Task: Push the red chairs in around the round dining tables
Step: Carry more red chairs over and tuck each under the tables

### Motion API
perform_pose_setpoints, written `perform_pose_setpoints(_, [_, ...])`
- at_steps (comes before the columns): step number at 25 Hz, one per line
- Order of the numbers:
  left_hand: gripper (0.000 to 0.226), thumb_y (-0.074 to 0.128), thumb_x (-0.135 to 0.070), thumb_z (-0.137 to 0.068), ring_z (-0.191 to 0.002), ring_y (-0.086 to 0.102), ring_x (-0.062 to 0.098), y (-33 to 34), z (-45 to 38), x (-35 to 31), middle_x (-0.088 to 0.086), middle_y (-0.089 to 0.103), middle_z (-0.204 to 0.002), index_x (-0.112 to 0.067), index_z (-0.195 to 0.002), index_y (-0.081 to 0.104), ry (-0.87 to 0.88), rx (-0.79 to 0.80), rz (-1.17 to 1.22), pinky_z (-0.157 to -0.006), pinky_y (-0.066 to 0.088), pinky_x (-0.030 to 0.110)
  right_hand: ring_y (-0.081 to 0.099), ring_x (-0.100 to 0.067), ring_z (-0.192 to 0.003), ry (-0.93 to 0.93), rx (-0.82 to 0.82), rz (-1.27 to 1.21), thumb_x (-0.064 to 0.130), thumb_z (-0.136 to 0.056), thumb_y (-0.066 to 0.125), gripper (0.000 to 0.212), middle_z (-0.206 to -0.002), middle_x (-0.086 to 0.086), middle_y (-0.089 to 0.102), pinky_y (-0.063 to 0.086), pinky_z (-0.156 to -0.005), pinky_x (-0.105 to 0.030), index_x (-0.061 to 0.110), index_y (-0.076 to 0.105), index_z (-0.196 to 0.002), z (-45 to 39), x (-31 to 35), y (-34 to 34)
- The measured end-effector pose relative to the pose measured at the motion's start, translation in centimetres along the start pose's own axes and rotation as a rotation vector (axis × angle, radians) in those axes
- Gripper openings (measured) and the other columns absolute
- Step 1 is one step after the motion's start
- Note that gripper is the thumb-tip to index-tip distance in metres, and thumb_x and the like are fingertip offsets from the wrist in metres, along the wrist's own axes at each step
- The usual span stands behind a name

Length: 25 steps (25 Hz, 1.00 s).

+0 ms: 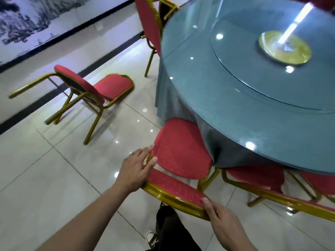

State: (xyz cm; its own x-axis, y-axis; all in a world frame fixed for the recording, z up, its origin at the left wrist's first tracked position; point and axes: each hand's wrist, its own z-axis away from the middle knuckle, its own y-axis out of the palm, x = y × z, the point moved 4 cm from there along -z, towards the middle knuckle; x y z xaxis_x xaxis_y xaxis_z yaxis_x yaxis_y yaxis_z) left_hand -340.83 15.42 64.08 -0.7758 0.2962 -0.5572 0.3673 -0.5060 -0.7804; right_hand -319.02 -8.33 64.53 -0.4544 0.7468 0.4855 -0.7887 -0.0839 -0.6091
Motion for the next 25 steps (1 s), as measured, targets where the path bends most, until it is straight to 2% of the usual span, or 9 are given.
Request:
perform_pose_setpoints(3, [0.073, 0.01, -0.077, -0.091, -0.137, 0.042, 0.012, -0.2, -0.7, -0.4, -0.011, 0.05, -0.149, -0.045, -0.15, 0.04, 0.009, 0.04, -0.001, -0.114, 0.031, 0.042, 0.057, 0.007, -0.093, -0.008, -0.067, -0.066, 0.084, -0.084, 0.02, 0.057, -0.104, 0.019, 0.069, 0.046, -0.083, -0.021, 0.055, 0.066, -0.103, -0.5, 0.3, 0.0])
perform_pose_setpoints(5, [0.068, 0.008, -0.073, -0.095, -0.139, 0.037, 0.006, -0.4, 0.9, -0.2, -0.014, 0.047, -0.15, -0.045, -0.148, 0.041, 0.059, 0.019, 0.01, -0.119, 0.022, 0.039, 0.058, 0.005, -0.108, -0.04, -0.139, -0.137, 0.078, -0.088, 0.025, 0.059, -0.121, 0.022, 0.067, 0.048, -0.094, -0.024, 0.051, 0.065, -0.122, -0.2, 0.7, 0.4])
perform_pose_setpoints(7, [0.064, 0.007, -0.069, -0.1, -0.143, 0.029, 0.002, -0.1, 2.8, -0.5, -0.015, 0.042, -0.152, -0.045, -0.149, 0.04, 0.145, -0.013, -0.037, -0.123, 0.012, 0.037, 0.053, 0.0, -0.122, -0.074, -0.214, -0.155, 0.074, -0.093, 0.026, 0.061, -0.137, 0.021, 0.059, 0.046, -0.106, -0.032, 0.046, 0.057, -0.139, 0.3, 1.0, 0.8])
perform_pose_setpoints(9, [0.06, 0.012, -0.064, -0.102, -0.146, 0.03, 0.008, 0.2, 3.8, -0.8, -0.013, 0.042, -0.153, -0.042, -0.148, 0.043, 0.193, -0.054, -0.078, -0.124, 0.012, 0.042, 0.049, -0.006, -0.129, -0.111, -0.314, -0.13, 0.07, -0.1, 0.025, 0.057, -0.143, 0.018, 0.055, 0.041, -0.112, -0.043, 0.044, 0.054, -0.142, 1.4, 1.2, 1.2])
perform_pose_setpoints(11, [0.059, 0.018, -0.059, -0.102, -0.145, 0.035, 0.015, 0.3, 3.9, -1.0, -0.008, 0.046, -0.151, -0.037, -0.148, 0.047, 0.182, -0.089, -0.076, -0.123, 0.016, 0.048, 0.048, -0.011, -0.131, -0.133, -0.398, -0.105, 0.065, -0.097, 0.026, 0.056, -0.144, 0.014, 0.053, 0.035, -0.116, -0.051, 0.043, 0.049, -0.142, 2.4, 1.3, 1.8])
perform_pose_setpoints(13, [0.059, 0.026, -0.054, -0.097, -0.142, 0.041, 0.019, 0.1, 3.4, -1.2, -0.004, 0.051, -0.148, -0.032, -0.146, 0.051, 0.182, -0.105, -0.069, -0.121, 0.02, 0.053, 0.044, -0.01, -0.131, -0.109, -0.463, -0.135, 0.066, -0.095, 0.025, 0.056, -0.143, 0.015, 0.049, 0.034, -0.115, -0.057, 0.044, 0.043, -0.144, 2.9, 1.3, 2.6])
perform_pose_setpoints(16, [0.059, 0.033, -0.05, -0.094, -0.138, 0.046, 0.02, -0.2, 2.6, -1.0, -0.002, 0.056, -0.144, -0.027, -0.144, 0.055, 0.224, -0.111, -0.063, -0.119, 0.025, 0.056, 0.033, 0.001, -0.127, -0.098, -0.591, -0.201, 0.07, -0.097, 0.027, 0.062, -0.142, 0.018, 0.042, 0.041, -0.107, -0.064, 0.039, 0.043, -0.149, 2.8, 1.8, 3.9])
perform_pose_setpoints(21, [0.059, 0.032, -0.049, -0.094, -0.132, 0.052, 0.019, -2.7, -0.5, 1.5, -0.002, 0.06, -0.138, -0.027, -0.144, 0.055, 0.338, -0.1, -0.091, -0.117, 0.027, 0.056, 0.037, -0.014, -0.132, -0.018, -0.679, -0.229, 0.074, -0.097, 0.024, 0.063, -0.147, 0.014, 0.042, 0.043, -0.107, -0.058, 0.047, 0.036, -0.152, 2.1, 5.2, 7.0])
perform_pose_setpoints(25, [0.063, 0.025, -0.055, -0.095, -0.135, 0.047, 0.016, -5.0, -4.0, 3.0, -0.004, 0.056, -0.143, -0.031, -0.147, 0.05, 0.376, -0.035, -0.156, -0.121, 0.021, 0.052, 0.036, -0.01, -0.129, 0.014, -0.763, -0.246, 0.075, -0.097, 0.024, 0.063, -0.144, 0.011, 0.043, 0.044, -0.106, -0.054, 0.047, 0.036, -0.152, 0.5, 8.4, 8.4])
